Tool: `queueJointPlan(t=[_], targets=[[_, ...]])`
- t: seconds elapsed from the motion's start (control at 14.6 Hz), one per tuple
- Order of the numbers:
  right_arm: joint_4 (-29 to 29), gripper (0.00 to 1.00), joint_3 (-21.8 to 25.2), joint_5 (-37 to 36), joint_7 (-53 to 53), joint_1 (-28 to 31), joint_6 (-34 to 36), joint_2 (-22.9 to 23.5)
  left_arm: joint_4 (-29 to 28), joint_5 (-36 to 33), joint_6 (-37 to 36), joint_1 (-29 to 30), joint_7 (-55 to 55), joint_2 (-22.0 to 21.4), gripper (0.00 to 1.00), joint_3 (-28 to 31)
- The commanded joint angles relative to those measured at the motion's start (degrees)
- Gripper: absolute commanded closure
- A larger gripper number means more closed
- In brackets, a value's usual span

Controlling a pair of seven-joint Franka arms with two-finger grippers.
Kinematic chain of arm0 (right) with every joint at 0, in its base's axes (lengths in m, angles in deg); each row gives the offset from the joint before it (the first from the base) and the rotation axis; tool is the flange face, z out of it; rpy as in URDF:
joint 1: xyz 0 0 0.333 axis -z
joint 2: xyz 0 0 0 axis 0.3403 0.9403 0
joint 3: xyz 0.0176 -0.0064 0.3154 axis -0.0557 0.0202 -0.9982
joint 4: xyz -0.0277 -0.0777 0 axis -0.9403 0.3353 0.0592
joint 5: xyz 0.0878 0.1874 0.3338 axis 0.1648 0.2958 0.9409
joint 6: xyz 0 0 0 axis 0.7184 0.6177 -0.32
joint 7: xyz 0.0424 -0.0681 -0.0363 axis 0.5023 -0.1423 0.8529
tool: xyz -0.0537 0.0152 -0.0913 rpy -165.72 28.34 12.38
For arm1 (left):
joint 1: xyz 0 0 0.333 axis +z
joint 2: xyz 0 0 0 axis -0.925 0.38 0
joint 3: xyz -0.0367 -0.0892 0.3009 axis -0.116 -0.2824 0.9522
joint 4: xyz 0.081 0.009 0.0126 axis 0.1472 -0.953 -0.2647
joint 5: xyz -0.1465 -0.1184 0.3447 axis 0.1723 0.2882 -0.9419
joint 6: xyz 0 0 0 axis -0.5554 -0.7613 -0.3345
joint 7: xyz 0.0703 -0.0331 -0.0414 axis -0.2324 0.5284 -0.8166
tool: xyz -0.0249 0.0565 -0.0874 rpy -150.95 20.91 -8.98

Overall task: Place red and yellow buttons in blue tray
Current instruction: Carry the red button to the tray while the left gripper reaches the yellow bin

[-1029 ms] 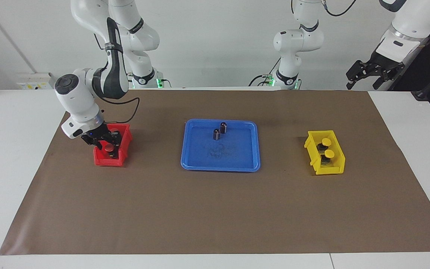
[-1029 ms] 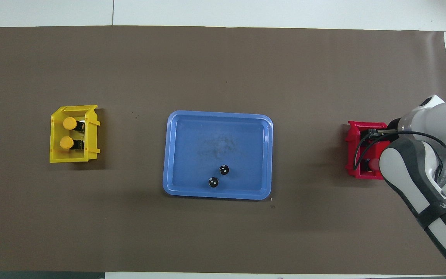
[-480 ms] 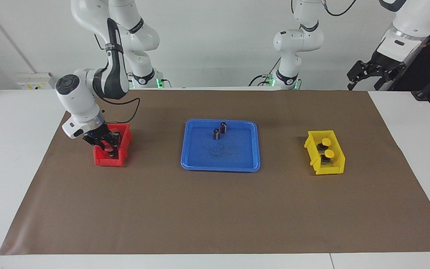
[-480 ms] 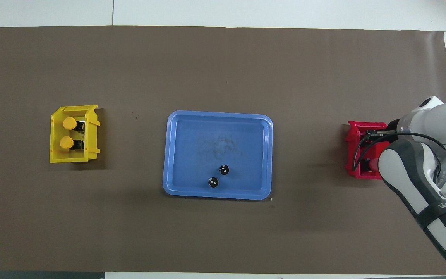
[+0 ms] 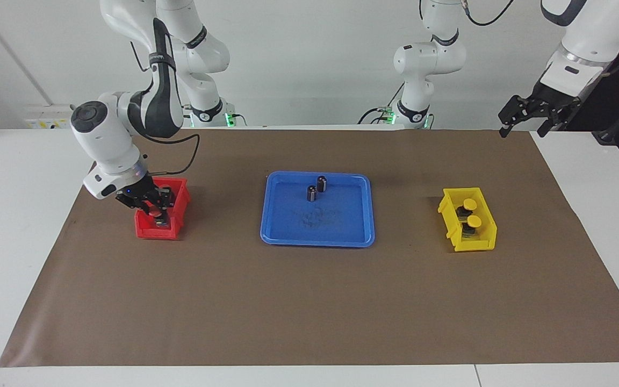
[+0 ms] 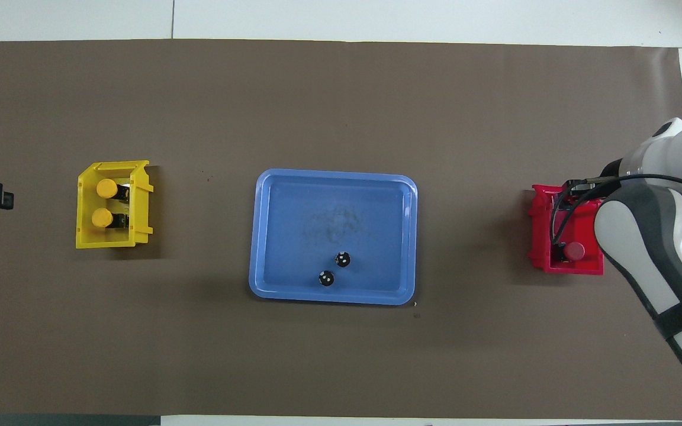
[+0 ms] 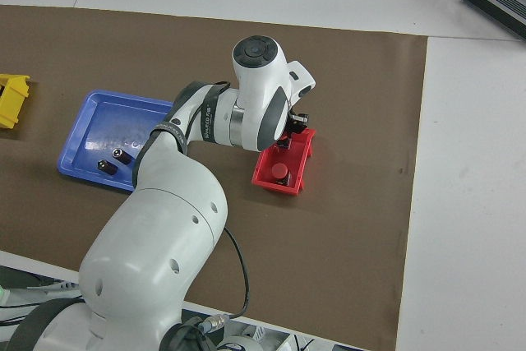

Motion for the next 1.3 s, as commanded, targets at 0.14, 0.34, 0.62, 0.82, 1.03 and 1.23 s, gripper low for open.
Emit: queueJointPlan(t=[0.14,0.34,0.62,0.82,1.03,1.23], targets=[[19.7,0.82,-0.2,-0.1,-9.6,-9.1,15.6,6.2,-9.4,0.0,17.9,-0.8,-1.8,5.4,0.04,-0.1],[23.6,0.82,-0.2,0.5,-19.7,-18.6,14.7,8.3,-9.6,0.0,23.1,-2.6,-4.1,10.7,0.21,-0.1],[24.0,0.85,-0.3,0.6,-36.0,-30.0,5.2,13.9,-14.2,0.0,29.3,-2.9,-4.2,12.1,0.36,-0.1],[30.2,0.84,-0.3,-0.2,-44.8,-37.2,3.3,21.9,-16.1,0.0,32.5,-2.8,-4.2,12.8,0.36,-0.1],[26.1,0.81,-0.3,0.0,-45.1,-38.2,-0.3,22.3,-16.2,0.0,33.5,-2.8,-4.2,14.2,0.36,-0.2],[22.9,0.80,-0.3,0.0,-45.0,-38.3,0.0,21.2,-16.9,0.0,33.8,-2.8,-4.2,14.5,0.36,-0.2]])
